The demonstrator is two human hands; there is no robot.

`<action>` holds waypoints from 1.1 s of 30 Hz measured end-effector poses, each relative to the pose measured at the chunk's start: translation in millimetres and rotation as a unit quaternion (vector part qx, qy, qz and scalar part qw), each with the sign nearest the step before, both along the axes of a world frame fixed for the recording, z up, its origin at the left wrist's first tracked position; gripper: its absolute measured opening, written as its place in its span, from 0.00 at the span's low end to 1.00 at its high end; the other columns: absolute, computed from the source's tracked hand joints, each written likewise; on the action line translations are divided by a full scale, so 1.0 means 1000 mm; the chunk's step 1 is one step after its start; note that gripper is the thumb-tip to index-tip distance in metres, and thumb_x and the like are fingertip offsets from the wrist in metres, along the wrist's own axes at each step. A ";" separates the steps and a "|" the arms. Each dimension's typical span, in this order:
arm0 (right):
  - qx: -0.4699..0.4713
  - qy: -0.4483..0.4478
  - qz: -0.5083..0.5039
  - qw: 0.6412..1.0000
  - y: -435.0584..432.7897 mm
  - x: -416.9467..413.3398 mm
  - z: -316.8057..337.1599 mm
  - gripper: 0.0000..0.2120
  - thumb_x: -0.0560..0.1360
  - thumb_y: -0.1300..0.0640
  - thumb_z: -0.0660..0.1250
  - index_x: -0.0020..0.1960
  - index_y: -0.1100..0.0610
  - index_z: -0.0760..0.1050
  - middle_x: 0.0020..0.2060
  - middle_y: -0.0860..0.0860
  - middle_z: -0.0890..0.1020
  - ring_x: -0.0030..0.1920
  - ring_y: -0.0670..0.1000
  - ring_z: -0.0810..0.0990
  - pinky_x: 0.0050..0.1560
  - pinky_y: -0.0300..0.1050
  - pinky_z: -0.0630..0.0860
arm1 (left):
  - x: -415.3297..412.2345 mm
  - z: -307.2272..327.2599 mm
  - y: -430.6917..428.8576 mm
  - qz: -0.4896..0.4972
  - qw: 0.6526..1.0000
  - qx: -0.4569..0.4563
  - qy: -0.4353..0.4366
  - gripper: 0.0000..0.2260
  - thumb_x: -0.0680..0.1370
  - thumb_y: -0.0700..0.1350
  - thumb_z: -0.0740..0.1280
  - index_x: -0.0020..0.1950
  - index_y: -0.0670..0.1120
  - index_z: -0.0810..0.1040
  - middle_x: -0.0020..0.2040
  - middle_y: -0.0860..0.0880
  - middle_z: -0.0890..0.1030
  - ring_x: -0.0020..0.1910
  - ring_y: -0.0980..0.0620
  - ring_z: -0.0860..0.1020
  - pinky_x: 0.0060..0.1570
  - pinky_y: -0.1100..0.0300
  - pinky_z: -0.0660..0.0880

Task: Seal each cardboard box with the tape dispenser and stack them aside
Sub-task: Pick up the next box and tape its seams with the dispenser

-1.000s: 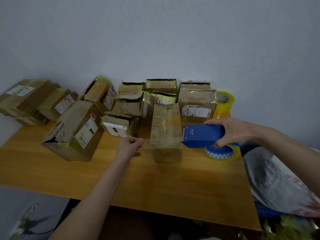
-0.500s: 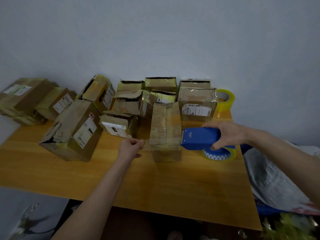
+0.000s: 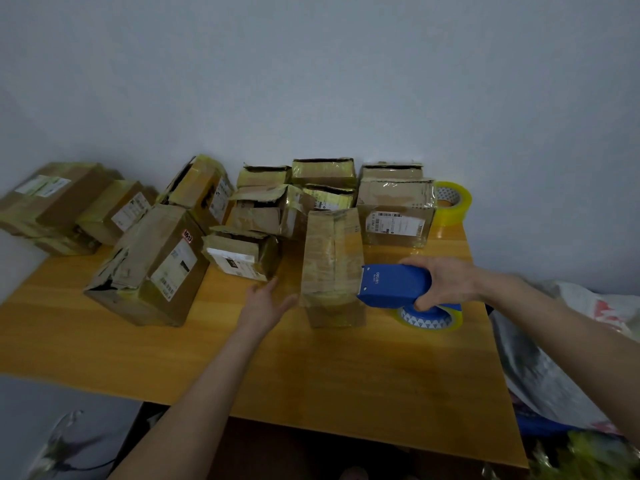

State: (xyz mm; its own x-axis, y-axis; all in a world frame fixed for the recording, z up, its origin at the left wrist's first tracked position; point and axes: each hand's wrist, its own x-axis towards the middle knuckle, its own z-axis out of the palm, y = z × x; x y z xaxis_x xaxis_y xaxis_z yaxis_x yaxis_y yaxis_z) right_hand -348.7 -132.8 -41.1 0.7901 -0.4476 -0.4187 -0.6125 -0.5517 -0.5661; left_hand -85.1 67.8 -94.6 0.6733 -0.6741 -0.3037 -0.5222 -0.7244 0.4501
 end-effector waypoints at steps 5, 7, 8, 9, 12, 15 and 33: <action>-0.006 -0.020 -0.004 1.000 0.005 0.000 -0.004 0.32 0.66 0.58 0.76 0.67 0.47 0.67 0.55 0.49 0.76 0.54 0.51 0.76 0.54 0.44 0.75 | -0.033 0.019 0.002 -0.093 0.951 -0.207 -0.209 0.18 0.78 0.42 0.64 0.68 0.45 0.73 0.69 0.45 0.72 0.66 0.48 0.71 0.63 0.58 0.70; -0.005 -0.022 -0.001 1.000 0.005 0.000 -0.003 0.32 0.66 0.58 0.76 0.67 0.48 0.67 0.55 0.50 0.76 0.55 0.52 0.76 0.56 0.47 0.76 | -0.066 0.023 -0.008 -0.227 0.922 -0.216 -0.226 0.20 0.77 0.39 0.63 0.70 0.47 0.71 0.70 0.48 0.71 0.68 0.51 0.70 0.67 0.56 0.67; -0.004 -0.021 0.003 1.000 0.004 -0.001 -0.002 0.32 0.66 0.57 0.77 0.66 0.48 0.67 0.55 0.49 0.76 0.55 0.52 0.76 0.57 0.48 0.76 | -0.082 0.020 -0.012 -0.277 0.919 -0.180 -0.216 0.25 0.78 0.38 0.61 0.74 0.49 0.64 0.74 0.50 0.65 0.73 0.53 0.62 0.71 0.54 0.60; -0.003 -0.020 0.006 1.000 0.003 -0.002 -0.001 0.33 0.66 0.55 0.78 0.66 0.47 0.67 0.55 0.49 0.76 0.55 0.51 0.76 0.57 0.48 0.76 | -0.092 0.015 -0.015 -0.303 0.921 -0.132 -0.209 0.29 0.79 0.39 0.60 0.77 0.51 0.53 0.78 0.52 0.55 0.76 0.55 0.51 0.75 0.54 0.51; -0.003 -0.027 0.004 1.000 0.003 -0.006 -0.003 0.34 0.65 0.49 0.79 0.66 0.46 0.66 0.55 0.46 0.75 0.55 0.48 0.75 0.56 0.46 0.75 | -0.094 0.003 -0.018 -0.326 0.917 -0.033 -0.227 0.33 0.80 0.42 0.56 0.74 0.52 0.34 0.77 0.52 0.38 0.72 0.58 0.34 0.72 0.58 0.34; -0.011 -0.038 -0.002 0.999 0.000 -0.012 -0.006 0.34 0.66 0.51 0.78 0.67 0.45 0.66 0.55 0.45 0.75 0.54 0.48 0.74 0.50 0.39 0.73 | -0.093 0.004 -0.016 -0.336 0.912 -0.004 -0.234 0.36 0.80 0.42 0.57 0.73 0.53 0.30 0.75 0.52 0.33 0.73 0.56 0.33 0.72 0.57 0.32; -0.057 0.037 0.015 0.998 -0.012 -0.043 -0.007 0.35 0.66 0.52 0.75 0.69 0.42 0.64 0.52 0.46 0.77 0.51 0.49 0.77 0.51 0.47 0.77 | -0.086 0.000 -0.017 -0.359 0.901 -0.035 -0.239 0.37 0.79 0.44 0.59 0.73 0.55 0.33 0.78 0.51 0.40 0.77 0.55 0.39 0.75 0.58 0.38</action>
